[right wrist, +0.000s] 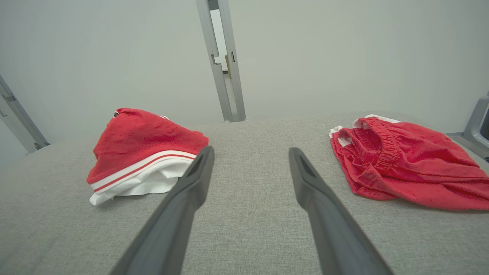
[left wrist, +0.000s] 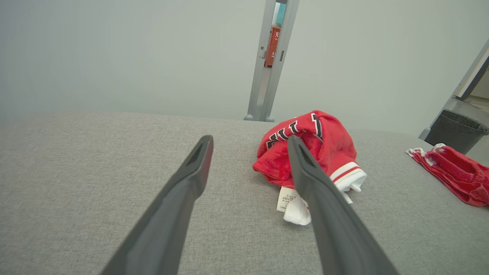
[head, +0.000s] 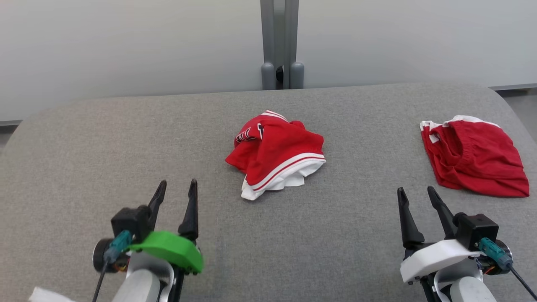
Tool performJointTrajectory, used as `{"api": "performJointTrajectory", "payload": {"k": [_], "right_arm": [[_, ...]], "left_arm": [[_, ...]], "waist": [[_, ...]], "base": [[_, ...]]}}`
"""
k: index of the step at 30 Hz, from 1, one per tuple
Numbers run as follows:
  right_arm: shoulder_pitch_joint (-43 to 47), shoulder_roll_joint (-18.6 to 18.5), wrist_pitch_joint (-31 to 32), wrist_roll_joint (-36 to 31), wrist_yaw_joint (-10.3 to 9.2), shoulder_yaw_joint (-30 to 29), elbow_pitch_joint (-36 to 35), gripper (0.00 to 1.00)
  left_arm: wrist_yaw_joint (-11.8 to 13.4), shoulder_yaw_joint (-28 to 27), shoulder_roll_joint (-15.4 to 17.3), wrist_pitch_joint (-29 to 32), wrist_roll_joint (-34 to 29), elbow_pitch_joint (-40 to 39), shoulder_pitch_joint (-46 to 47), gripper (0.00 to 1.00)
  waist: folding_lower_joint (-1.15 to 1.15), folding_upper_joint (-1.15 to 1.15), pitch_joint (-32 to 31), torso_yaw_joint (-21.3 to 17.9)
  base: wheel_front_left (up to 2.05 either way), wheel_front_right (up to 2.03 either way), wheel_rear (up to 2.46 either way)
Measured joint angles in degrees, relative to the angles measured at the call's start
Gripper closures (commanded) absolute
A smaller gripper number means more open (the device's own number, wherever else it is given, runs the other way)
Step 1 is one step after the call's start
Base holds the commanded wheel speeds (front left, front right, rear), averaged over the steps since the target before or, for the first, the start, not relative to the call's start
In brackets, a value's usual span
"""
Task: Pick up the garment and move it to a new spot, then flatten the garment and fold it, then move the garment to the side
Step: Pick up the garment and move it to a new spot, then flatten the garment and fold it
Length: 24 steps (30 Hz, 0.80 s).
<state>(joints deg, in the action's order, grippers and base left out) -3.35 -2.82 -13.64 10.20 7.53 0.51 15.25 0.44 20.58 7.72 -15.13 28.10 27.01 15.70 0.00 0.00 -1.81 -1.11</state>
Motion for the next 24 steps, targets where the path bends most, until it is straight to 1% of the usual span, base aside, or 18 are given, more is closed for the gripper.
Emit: {"api": "performJointTrajectory", "payload": {"k": [5,10,13,24], "right_arm": [[1.7,0.0,-0.1,0.8,0.00,0.6,0.6,0.00],[2.4,0.0,-0.3,0.9,0.00,0.9,1.2,0.00],[2.7,0.0,-0.4,1.0,0.00,0.9,1.8,0.00],[2.1,0.0,-0.6,1.0,0.00,0.9,3.4,0.00]], "left_arm": [[1.8,-3.4,0.6,0.0,-0.9,-5.5,-9.3,0.00],[2.9,-6.7,-0.4,0.0,-1.5,-9.8,-13.6,0.00],[3.0,-6.7,-1.4,0.0,-2.2,-10.7,-14.4,0.00],[2.5,-6.8,-1.7,0.0,-3.4,-10.3,-14.5,0.00]], "waist": [[0.00,0.00,-1.2,0.9],[0.00,0.00,-1.9,1.6],[0.00,0.00,-2.1,1.9],[0.00,0.00,-2.3,2.1]], "base": [[0.00,0.00,0.00],[0.00,0.00,0.00],[0.00,0.00,0.00],[0.00,0.00,0.00]]}}
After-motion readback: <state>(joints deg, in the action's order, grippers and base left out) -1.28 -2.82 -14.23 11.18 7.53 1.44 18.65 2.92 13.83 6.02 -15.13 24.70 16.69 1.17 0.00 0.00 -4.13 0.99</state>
